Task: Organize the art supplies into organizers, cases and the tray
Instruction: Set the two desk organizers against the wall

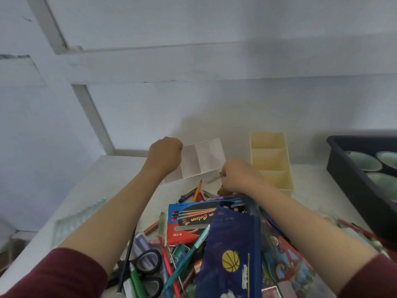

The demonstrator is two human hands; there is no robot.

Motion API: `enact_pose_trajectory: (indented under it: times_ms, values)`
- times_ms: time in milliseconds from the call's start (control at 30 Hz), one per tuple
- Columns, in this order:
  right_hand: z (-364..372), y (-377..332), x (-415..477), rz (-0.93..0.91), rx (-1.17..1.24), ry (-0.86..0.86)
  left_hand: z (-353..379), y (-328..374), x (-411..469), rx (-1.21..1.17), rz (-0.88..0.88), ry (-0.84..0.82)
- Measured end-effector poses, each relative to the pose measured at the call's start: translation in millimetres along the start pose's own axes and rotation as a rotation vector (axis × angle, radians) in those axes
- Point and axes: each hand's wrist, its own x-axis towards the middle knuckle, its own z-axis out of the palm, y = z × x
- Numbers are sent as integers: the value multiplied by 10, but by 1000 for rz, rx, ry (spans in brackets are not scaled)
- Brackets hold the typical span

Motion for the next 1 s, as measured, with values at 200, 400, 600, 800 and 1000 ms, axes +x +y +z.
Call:
enact_pose_trajectory:
  times_ms: [200,400,600,800,1000]
  values:
    - [-153,-117,109,-295,29,466,-162,134,40,213,85,-7]
    - [-238,-269,376,-253,-194,424,-422,291,152,467,332,52]
    - [-270,-306,474,-202,-35,492,-402,67,266,243,500,472]
    - [93,-241,587,-99,359,558,-144,137,-156,-359,-45,744]
    - [337,-271,587,-56,632,532,113,305,-283,-946,-542,57]
